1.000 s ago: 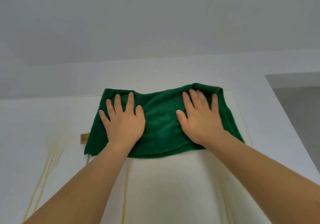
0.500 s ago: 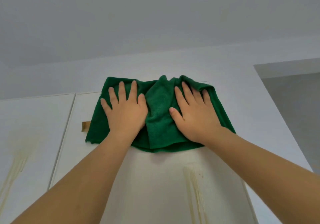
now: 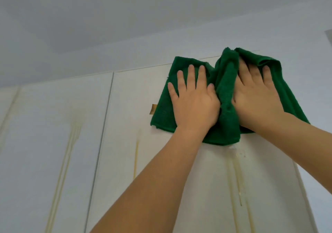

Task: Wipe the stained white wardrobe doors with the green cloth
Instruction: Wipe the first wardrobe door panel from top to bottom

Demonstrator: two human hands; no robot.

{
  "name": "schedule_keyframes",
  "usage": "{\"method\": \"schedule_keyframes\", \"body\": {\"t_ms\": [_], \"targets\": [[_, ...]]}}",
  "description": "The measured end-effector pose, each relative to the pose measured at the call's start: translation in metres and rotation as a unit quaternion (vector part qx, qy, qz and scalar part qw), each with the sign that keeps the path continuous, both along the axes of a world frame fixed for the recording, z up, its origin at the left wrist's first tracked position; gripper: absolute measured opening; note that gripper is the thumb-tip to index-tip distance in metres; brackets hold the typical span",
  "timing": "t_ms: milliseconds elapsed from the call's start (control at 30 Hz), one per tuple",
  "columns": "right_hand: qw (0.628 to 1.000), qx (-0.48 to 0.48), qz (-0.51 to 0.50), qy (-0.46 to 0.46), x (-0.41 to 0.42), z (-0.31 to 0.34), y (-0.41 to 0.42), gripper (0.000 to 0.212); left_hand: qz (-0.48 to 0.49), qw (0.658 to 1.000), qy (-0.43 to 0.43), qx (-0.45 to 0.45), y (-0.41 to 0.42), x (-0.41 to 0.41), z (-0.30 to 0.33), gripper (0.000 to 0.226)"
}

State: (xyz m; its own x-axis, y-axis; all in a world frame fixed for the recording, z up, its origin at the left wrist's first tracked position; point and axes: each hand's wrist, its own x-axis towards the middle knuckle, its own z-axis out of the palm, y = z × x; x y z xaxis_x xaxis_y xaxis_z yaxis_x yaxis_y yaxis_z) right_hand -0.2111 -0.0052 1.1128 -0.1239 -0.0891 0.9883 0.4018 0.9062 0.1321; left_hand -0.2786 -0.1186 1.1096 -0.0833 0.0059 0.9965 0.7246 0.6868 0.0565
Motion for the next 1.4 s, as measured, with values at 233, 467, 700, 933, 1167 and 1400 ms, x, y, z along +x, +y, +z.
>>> {"method": "schedule_keyframes", "body": {"t_ms": [233, 467, 700, 933, 1167, 1400], "targets": [[0.999, -0.009, 0.022, 0.024, -0.026, -0.006, -0.039, 0.077, 0.024, 0.999, -0.026, 0.000, -0.065, -0.040, 0.042, 0.062], [1.000, 0.000, -0.004, 0.014, -0.045, 0.021, -0.059, 0.077, 0.027, 0.986, -0.107, 0.122, -0.119, -0.071, 0.055, 0.066], [1.000, 0.022, 0.003, 0.005, -0.060, 0.033, -0.088, 0.069, 0.057, 0.990, -0.092, 0.087, -0.144, -0.087, 0.032, 0.069], [1.000, 0.026, -0.010, 0.006, -0.062, 0.033, -0.092, 0.068, 0.031, 0.984, -0.110, 0.138, -0.146, -0.090, 0.034, 0.070], [1.000, 0.015, -0.001, -0.003, -0.067, 0.032, -0.106, 0.067, 0.047, 0.992, -0.088, 0.078, -0.163, -0.096, 0.045, 0.071], [1.000, 0.009, -0.001, -0.004, -0.069, 0.023, -0.106, 0.066, 0.036, 0.990, -0.067, 0.119, -0.145, -0.090, -0.013, 0.065]]}}
